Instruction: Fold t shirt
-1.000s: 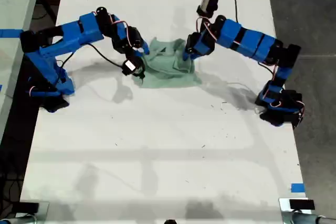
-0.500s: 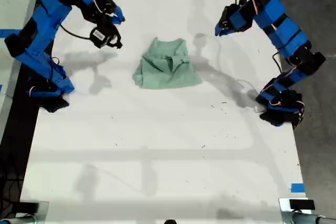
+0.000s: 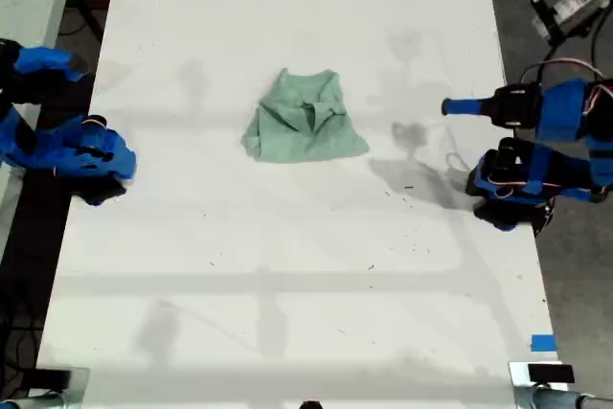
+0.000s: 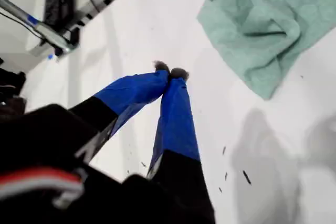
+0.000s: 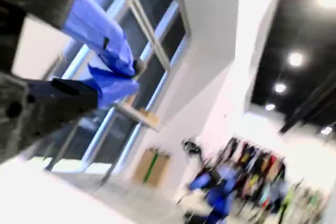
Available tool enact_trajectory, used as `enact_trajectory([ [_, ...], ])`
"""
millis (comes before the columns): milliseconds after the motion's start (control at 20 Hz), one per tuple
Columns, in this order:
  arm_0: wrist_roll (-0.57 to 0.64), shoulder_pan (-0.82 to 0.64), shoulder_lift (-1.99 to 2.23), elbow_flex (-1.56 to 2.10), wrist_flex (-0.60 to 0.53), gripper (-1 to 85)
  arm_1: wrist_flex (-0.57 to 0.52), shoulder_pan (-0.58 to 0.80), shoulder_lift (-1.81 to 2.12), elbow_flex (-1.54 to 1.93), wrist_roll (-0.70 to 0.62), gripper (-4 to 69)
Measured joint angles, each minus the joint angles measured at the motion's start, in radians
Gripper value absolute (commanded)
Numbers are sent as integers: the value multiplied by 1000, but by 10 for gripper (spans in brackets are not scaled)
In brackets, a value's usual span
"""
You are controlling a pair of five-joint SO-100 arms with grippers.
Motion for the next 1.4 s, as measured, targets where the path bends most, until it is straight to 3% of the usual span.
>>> enact_trajectory([
  [100, 26, 109, 35, 385, -190, 40, -101, -114, 259, 314, 94, 21],
  [150, 29, 118, 46, 525, -224, 58, -143, -183, 313, 449, 124, 30],
  [250, 29, 129, 60, 627, -213, 58, -324, -348, 333, 709, 164, 35],
  [350, 28, 124, 64, 680, -163, 58, -430, -380, 344, 890, 184, 36],
  [450, 28, 123, 64, 713, -117, 61, -411, -334, 348, 968, 133, 34],
  [550, 12, 120, 64, 732, -20, 83, -325, -239, 348, 1006, 75, 46],
  [700, -41, 95, 64, 735, 75, 98, -272, -227, 348, 1009, 152, 46],
  [800, -41, 69, 64, 735, 78, 106, -253, -222, 348, 1009, 227, 53],
  [900, -41, 41, 64, 735, 78, 109, -206, -232, 348, 1009, 393, 56],
  [1400, -41, 28, 64, 735, 78, 110, -193, -245, 348, 1009, 430, 65],
])
